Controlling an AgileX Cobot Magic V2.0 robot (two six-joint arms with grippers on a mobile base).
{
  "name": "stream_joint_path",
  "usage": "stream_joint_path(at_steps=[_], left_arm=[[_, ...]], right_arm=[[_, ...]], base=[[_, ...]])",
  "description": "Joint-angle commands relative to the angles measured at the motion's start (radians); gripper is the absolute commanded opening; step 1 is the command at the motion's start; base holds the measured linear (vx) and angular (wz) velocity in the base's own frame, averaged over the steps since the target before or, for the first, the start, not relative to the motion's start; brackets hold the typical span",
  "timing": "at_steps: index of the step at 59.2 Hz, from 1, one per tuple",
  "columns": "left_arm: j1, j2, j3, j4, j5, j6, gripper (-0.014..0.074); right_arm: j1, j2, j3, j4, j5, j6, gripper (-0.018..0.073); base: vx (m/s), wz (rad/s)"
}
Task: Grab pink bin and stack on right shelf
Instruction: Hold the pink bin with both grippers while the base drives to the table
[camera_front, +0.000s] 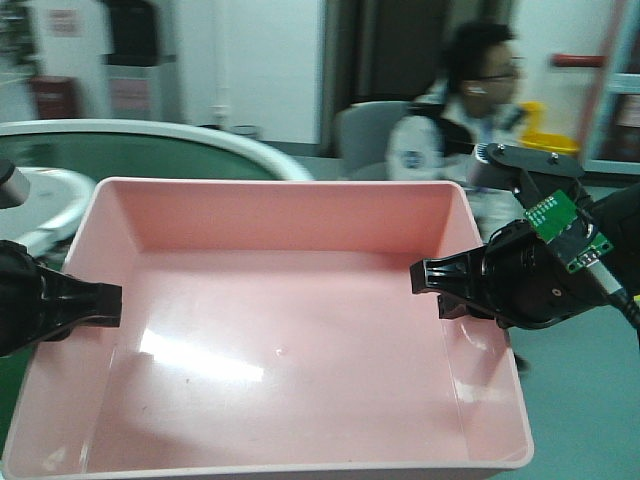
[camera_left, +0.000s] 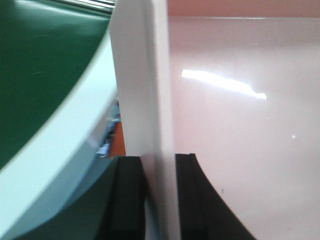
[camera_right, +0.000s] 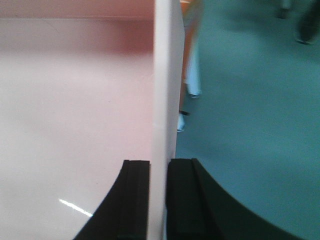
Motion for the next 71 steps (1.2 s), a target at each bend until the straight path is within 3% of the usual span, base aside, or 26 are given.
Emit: stream_joint_path(at_steps=[1,33,71], left_arm=[[0.004,-0.038,-0.028,0.006,-0.076,0.007,-0.0001],[0.004,-0.038,-0.028,0.006,-0.076,0.007,-0.0001],[0.004,-0.038,-0.028,0.006,-0.076,0.007,-0.0001]], right_arm=[[-0.018,-0.038,-0.031,-0.068,-0.056,-0.007,-0.0008],[-0.018,-0.038,-0.031,-0.068,-0.056,-0.007,-0.0008],[-0.018,-0.038,-0.031,-0.067,-0.056,-0.007,-0.0008]], base=[[-0.06,-1.0],[0.07,-0.77],[0.29,-0.35]])
